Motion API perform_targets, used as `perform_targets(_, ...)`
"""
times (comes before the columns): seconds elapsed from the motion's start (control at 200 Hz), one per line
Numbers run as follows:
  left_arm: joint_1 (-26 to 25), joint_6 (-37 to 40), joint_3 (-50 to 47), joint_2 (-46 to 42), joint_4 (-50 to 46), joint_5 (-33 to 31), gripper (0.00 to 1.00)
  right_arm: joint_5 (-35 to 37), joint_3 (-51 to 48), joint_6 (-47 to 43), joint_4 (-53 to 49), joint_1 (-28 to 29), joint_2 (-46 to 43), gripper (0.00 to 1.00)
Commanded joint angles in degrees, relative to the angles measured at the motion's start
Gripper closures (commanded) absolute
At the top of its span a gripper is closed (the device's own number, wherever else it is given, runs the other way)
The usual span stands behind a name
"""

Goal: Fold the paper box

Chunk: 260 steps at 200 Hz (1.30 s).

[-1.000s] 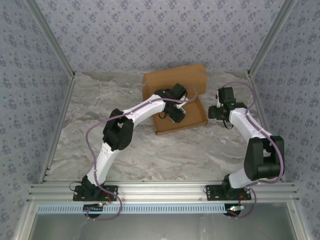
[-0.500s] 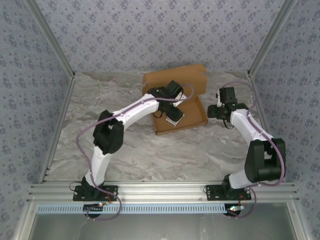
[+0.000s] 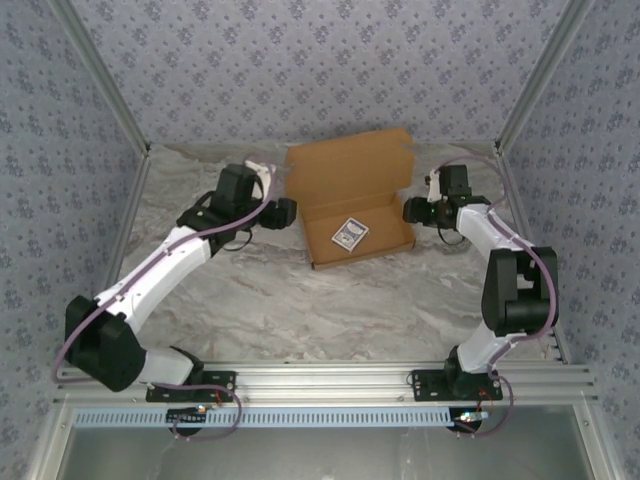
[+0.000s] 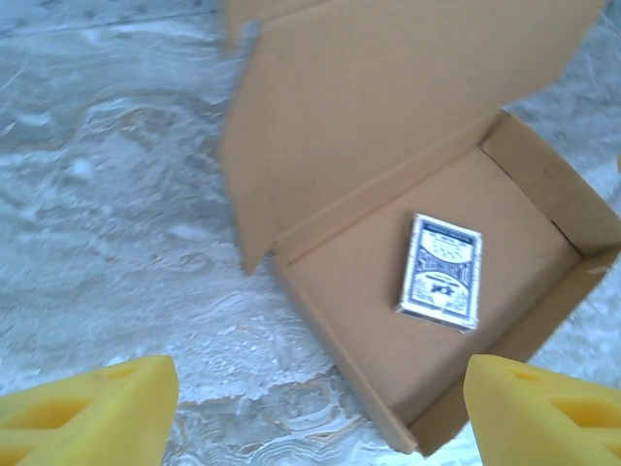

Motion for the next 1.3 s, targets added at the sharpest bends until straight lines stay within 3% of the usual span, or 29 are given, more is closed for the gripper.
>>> perform_targets(0.0, 3.67, -5.92, -4.53, -2.85, 6.89, 3.51, 0.2, -6.69, -1.21, 1.6, 3.12, 0.54, 2.79, 0.36)
perform_targets(0.145, 10.53, -10.63, -9.27, -4.69, 11.68, 10.12, 0.19, -9.45, -1.4, 1.77, 5.39, 2.07, 5.39, 0.39)
perform_targets(0.275, 13.74, -9.15, -9.85, -4.24, 11.88, 10.9, 0.17, -9.58, -2.04, 1.61, 6.37, 4.53, 6.19, 0.41)
perform_targets(0.395, 15.53, -6.16, -11.7, -3.22, 17.61, 14.18, 0.14, -9.06, -2.01, 0.98, 6.63, 6.54, 6.66, 0.42)
perform_targets(0.695, 15.77, 5.45, -7.75, 5.22, 22.17, 13.86, 0.14, -2.52, 3.78, -4.31, 1.54, 5.32, 2.2, 0.39)
perform_targets(0.869, 15.77, 8.32, -3.52, 10.21, 23.8, 15.38, 0.14, -2.48, 7.32, -7.64, 6.55, 2.5, -0.1, 0.39)
perform_targets(1.294, 14.55, 9.12, 0.19, 16.51, 25.38, 17.78, 0.22, -9.48, 21.95, -19.09, 11.44, 2.09, 11.66, 0.42)
